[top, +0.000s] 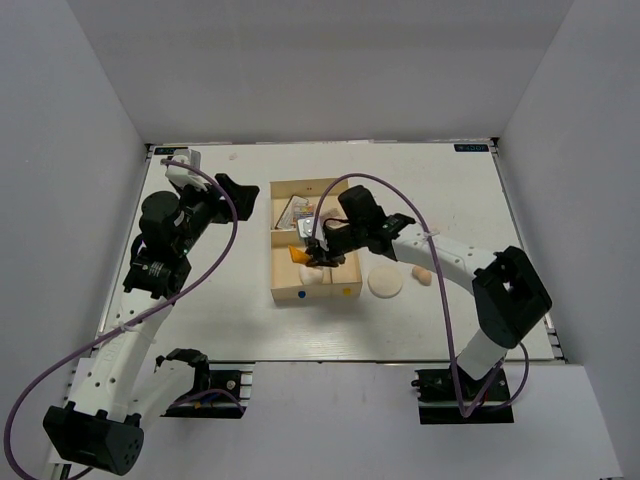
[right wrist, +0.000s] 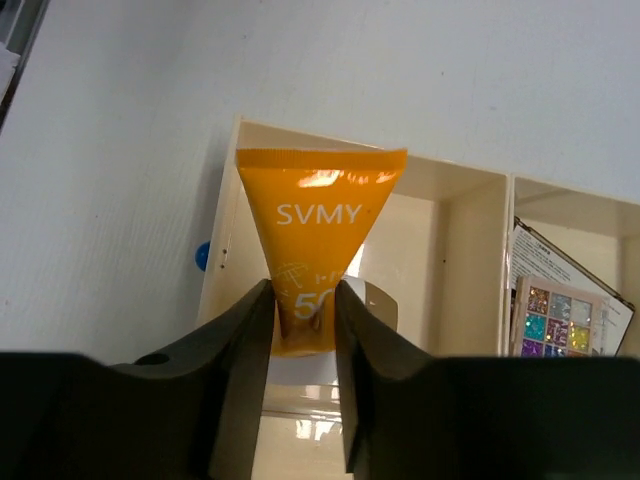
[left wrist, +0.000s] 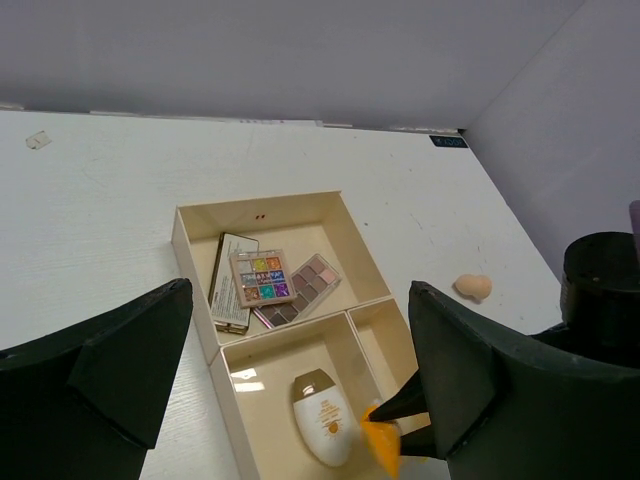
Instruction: Organize the makeup
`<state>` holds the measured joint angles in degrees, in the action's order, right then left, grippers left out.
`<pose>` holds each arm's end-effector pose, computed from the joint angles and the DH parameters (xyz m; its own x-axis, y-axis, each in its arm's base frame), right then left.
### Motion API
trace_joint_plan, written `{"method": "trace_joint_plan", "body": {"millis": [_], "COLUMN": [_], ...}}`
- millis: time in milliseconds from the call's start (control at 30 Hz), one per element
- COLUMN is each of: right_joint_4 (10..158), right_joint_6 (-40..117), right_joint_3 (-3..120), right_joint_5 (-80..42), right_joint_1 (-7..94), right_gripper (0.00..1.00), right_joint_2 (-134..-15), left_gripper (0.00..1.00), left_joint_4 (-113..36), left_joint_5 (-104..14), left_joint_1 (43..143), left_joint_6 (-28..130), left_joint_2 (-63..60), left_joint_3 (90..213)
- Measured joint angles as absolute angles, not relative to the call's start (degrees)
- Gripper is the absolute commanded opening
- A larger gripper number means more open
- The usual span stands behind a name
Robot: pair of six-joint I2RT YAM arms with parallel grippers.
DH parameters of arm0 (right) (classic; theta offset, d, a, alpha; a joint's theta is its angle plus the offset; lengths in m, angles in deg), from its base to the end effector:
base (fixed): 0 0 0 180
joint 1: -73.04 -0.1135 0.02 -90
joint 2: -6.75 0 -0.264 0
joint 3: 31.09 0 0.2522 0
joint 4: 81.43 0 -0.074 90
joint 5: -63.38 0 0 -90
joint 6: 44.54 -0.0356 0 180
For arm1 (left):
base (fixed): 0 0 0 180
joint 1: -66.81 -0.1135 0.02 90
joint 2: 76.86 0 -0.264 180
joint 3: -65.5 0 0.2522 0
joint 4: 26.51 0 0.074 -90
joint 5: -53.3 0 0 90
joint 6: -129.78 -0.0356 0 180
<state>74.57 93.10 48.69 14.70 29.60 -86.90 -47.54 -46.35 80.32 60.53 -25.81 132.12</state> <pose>0.2461 0.2654 0.2547 0.3609 -0.4225 -0.8314 -0.9323 -0.1859 -0.3102 0.1985 -0.0538 0.3761 -0.2256 -0.3050 -0.9252 0.3343 0.8678 -0.3676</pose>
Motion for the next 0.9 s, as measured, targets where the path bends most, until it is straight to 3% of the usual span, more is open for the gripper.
{"method": "trace_joint_plan", "body": {"millis": [100, 200, 467, 633, 700, 900], "right_joint_4": [75.1, 75.2, 75.0, 79.1, 82.1, 84.3], "right_joint_6": [91.0, 89.9, 88.9, 84.6, 80.2, 71.7], "right_joint_3": [49.1, 50.4, 51.2, 45.9, 43.9, 40.7], "right_joint_5": [13.6, 12.5, 9.4, 0.8, -7.0, -21.5], "right_joint_1": [28.9, 28.4, 28.2, 30.1, 31.9, 38.8], "right_gripper": [0.53, 0.59, 0.6, 0.63, 0.44, 0.32], "right_joint_2": [-88.5, -90.8, -91.4, -81.1, -75.7, -69.0], "left_gripper": [0.98, 0.98, 0.98, 0.98, 0.98, 0.98], "left_joint_4": [-47.5, -47.5, -47.5, -46.3, -45.8, -44.3], "left_joint_5": [-46.4, -46.6, -47.9, -51.5, -53.0, -57.5], "left_joint_1": [80.2, 80.1, 79.9, 79.6, 79.6, 79.6], "left_joint_6": [60.6, 60.6, 60.6, 61.0, 61.3, 62.3], "left_joint_2": [-25.8, -25.8, -25.3, -23.1, -22.2, -20.2], "left_joint_3": [132.1, 132.1, 132.1, 132.1, 132.1, 131.9]}}
